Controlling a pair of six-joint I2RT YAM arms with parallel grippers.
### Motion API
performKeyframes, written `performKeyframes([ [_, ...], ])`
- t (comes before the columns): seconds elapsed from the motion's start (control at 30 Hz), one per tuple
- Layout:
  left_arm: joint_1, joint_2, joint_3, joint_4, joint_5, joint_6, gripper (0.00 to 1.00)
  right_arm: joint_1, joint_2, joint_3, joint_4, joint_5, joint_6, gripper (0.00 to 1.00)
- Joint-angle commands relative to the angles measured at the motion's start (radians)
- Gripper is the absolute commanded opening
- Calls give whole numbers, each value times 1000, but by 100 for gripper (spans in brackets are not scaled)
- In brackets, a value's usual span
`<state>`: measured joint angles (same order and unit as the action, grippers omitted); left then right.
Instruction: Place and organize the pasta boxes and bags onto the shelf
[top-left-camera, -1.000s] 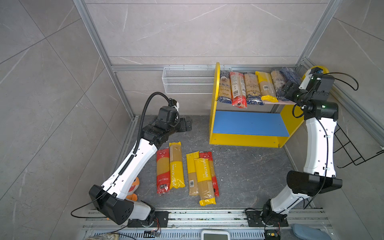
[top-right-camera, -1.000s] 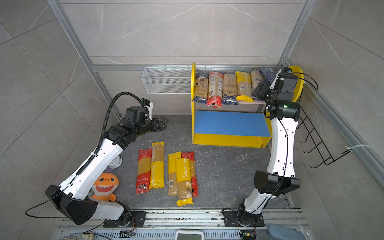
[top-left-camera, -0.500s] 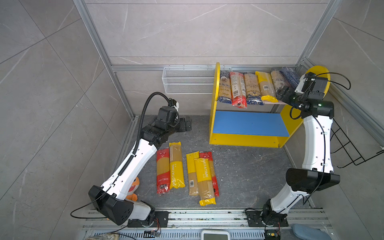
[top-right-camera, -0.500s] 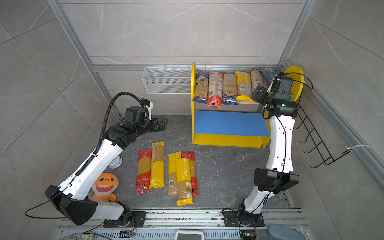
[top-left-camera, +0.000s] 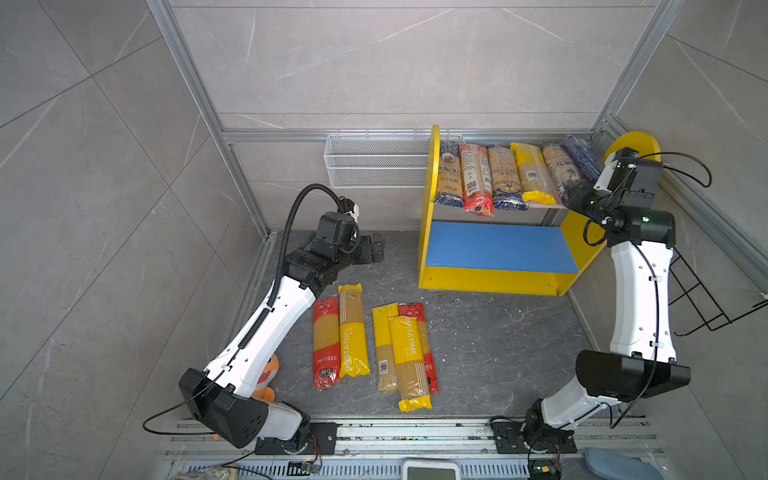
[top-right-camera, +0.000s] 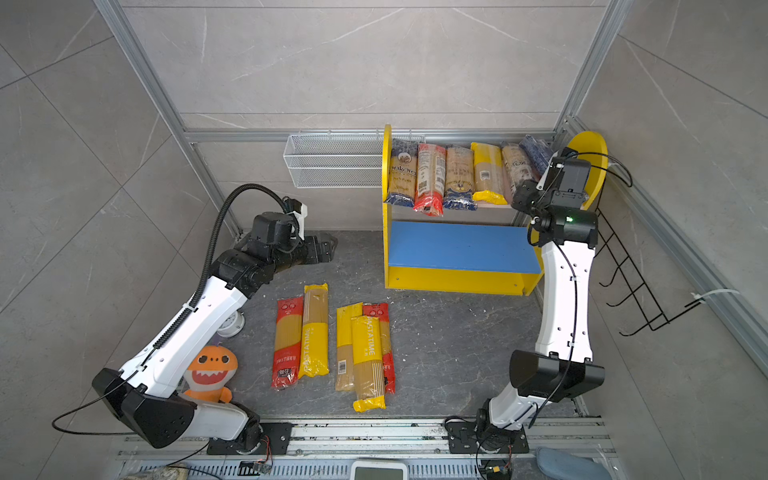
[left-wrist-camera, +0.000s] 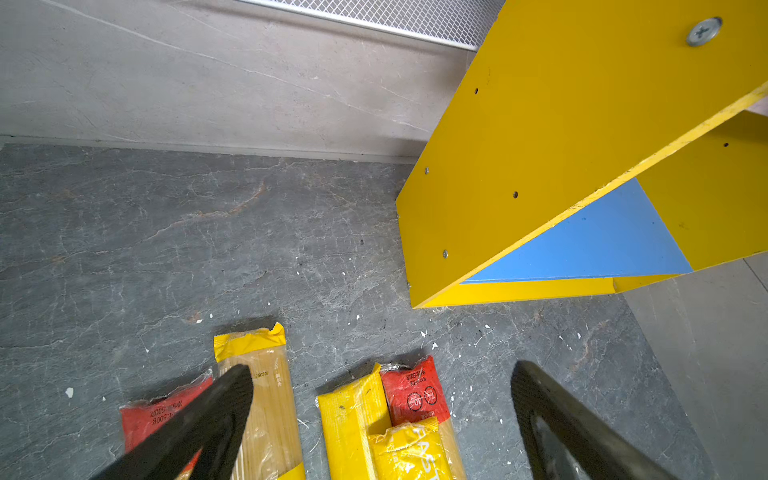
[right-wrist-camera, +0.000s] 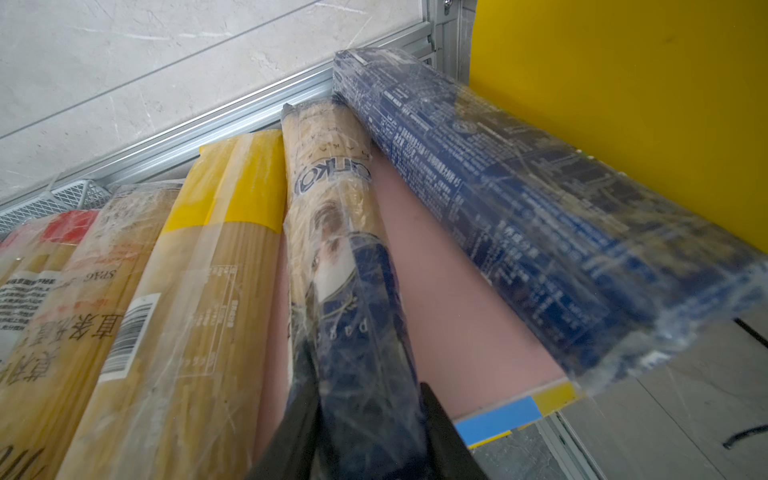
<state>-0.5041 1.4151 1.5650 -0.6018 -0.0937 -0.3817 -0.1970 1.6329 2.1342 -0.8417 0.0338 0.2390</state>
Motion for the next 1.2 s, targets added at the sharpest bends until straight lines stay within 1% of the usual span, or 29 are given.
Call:
performKeyframes([
  [0.0,-1,-3,36,18,22,9,100,-4,-35,-29,-88,28,-11,21],
  [0.07,-1,-3,36,22,23,12,100,-11,-36,-31,-86,-9,3,18],
  [0.13,-1,-5,30,26,27,14,100,-36,-27,-21,-79,-91,43,17],
  [0.27,0,-14,13,32,27,13,100,-113,5,-7,-31,-317,185,11],
  [0.33,0,-20,8,33,23,14,100,-136,7,-29,16,-386,240,10],
  [0.4,0,-26,3,33,17,14,100,-152,5,-40,49,-435,280,8],
  [0.53,-1,-28,5,24,11,21,100,-159,7,-28,50,-468,294,6],
  [0.77,0,-8,20,28,30,27,100,-157,-38,-52,58,-530,321,5],
  [0.9,0,4,26,29,46,30,100,-158,-66,-62,44,-522,318,5],
  [1.03,1,2,24,33,49,33,100,-158,-83,-77,42,-553,325,5],
  [1.17,-1,-1,22,34,55,35,100,-159,-98,-96,57,-558,336,5],
])
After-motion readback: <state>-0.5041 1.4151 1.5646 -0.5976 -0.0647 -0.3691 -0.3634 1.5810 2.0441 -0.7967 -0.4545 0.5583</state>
